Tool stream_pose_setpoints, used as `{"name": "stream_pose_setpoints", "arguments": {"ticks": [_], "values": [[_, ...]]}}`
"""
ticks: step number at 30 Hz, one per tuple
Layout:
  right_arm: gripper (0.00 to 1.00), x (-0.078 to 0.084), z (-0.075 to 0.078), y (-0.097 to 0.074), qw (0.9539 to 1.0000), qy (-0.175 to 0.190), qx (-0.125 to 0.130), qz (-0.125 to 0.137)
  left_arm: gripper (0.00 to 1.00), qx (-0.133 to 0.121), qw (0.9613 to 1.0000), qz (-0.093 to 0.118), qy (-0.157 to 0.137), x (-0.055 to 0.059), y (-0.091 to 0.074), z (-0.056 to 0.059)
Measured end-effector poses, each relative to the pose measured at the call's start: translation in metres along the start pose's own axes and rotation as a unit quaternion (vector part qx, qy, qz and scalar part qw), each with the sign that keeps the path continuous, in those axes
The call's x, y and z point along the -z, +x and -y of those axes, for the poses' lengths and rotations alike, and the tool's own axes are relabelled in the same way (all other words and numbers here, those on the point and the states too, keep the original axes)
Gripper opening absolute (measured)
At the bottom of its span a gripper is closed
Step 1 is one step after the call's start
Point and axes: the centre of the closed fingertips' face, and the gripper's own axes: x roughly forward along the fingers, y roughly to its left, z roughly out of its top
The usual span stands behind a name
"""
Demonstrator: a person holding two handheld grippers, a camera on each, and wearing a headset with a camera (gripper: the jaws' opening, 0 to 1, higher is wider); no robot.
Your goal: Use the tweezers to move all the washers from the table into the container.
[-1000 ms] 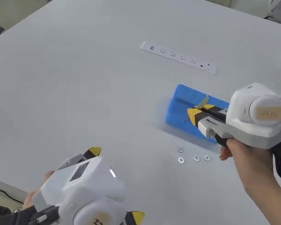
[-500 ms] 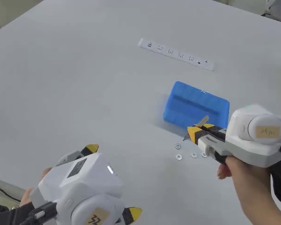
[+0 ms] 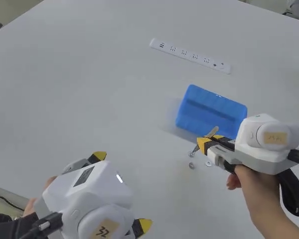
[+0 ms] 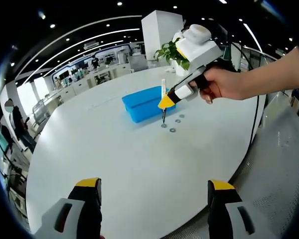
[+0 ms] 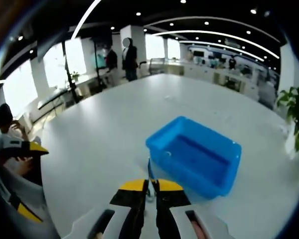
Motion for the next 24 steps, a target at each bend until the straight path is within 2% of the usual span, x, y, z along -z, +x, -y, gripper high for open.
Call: {"name": "stream_pose_setpoints", "arguments": {"ticks": [2,7,10,24], "values": [[0.03,0.0004,0.0004,0.0008,1.0000,-0.006,0.002,0.000,0.90,0.000,1.0000,-0.001,0.001,0.0003,0.0001,0.0001],[0.03,0.0015,0.0015,0.0025,1.0000,0.008,0.001,0.001,0.90,-0.001,1.0000,0.001,-0.002,-0.0007,-0.0002,-0.0004],[0.03,0.0059,0.0039,0.0042,1.0000,0.000,0.006,0.000,0.90,-0.003,1.0000,0.001,-0.001,-0.0005,-0.0003,-0.0009],[0.03,0.0041,0.0039,0.0038,1.0000,0.006,-0.001,0.001,0.89,-0.001,1.0000,-0.006,0.004,0.0016,0.0007,0.0004]]}}
